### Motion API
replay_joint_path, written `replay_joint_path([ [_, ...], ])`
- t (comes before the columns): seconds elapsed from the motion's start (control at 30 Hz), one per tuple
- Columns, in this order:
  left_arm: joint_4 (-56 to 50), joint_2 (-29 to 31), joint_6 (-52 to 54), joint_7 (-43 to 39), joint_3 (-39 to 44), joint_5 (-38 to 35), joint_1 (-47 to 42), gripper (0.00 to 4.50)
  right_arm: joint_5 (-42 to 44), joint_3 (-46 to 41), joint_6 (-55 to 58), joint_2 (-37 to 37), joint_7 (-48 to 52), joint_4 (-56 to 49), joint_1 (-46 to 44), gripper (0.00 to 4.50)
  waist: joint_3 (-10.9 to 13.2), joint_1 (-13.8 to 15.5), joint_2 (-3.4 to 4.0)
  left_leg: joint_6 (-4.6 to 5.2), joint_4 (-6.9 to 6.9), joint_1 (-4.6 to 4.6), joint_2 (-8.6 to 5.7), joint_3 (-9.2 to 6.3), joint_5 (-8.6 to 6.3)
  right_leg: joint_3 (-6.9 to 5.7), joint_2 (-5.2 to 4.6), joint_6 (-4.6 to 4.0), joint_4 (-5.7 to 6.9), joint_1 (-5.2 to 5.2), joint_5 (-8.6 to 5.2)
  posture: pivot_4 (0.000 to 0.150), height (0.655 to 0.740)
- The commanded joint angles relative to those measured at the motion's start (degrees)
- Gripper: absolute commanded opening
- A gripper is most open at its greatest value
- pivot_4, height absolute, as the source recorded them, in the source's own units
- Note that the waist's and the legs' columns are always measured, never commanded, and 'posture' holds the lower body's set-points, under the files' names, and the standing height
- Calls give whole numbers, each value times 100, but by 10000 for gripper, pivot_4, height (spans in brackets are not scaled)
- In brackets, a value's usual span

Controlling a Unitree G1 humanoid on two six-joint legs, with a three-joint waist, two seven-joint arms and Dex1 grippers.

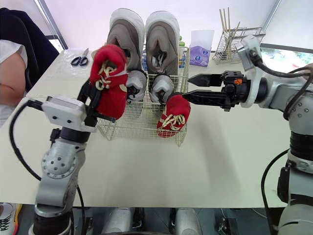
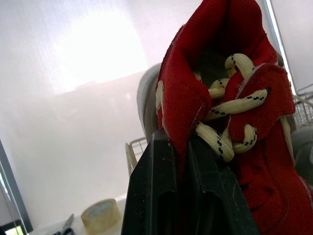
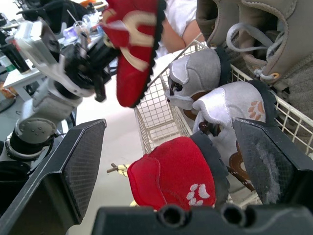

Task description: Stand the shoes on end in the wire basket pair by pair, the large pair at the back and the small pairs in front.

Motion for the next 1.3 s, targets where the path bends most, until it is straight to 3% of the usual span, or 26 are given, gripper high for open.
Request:
replay_joint_path([
  [0.03, -501, -66, 139, -46, -68, 83, 122, 62, -28, -63, -181, 55, 46, 59, -134, 45000, 0, 0, 0, 0, 0, 0, 0, 0, 0, 0, 0, 0, 0, 0, 0, 1500, 7357],
  [0.2, -92, -238, -304, -11, -216, 186, 527, 62, -17, -47, -190, 135, 67, 147, -151, 45000, 0, 1, 1, 0, 0, 1, 0, 0, 0, 0, 1, 0, 1, 0, 0, 1500, 7357],
  [0.47, 1538, -256, -2091, 88, -602, 725, 497, 62, 203, -138, 314, -328, 272, -53, -68, 45000, 0, 9, 2, 7, 0, -2, -1, -1, -4, -4, -5, 0, -5, 0, 0, 1500, 7357],
  [0.8, 2255, -611, -2458, 121, -511, 467, 434, 62, 768, -113, 957, -1595, 746, -1720, 674, 45000, -3, 18, 6, 11, 1, -2, -5, -5, -6, -16, -33, 0, -6, 4, -1, 1500, 7357],
  [1.1, 2769, -528, -2789, 10, -533, 555, 917, 62, 901, -268, 822, -1092, 100, -1717, 1019, 45000, -20, 4, 35, 13, 0, 14, -5, -3, -4, -16, -30, 3, -13, 18, -4, 1500, 7357],
  [1.3, 3328, -660, -2973, 38, -509, 444, 710, 62, 872, -192, 696, -929, -39, -1555, 993, 45000, -43, 11, 74, 14, 0, 30, -6, -2, -5, -16, -30, 2, -13, 31, -5, 1500, 7357],
])
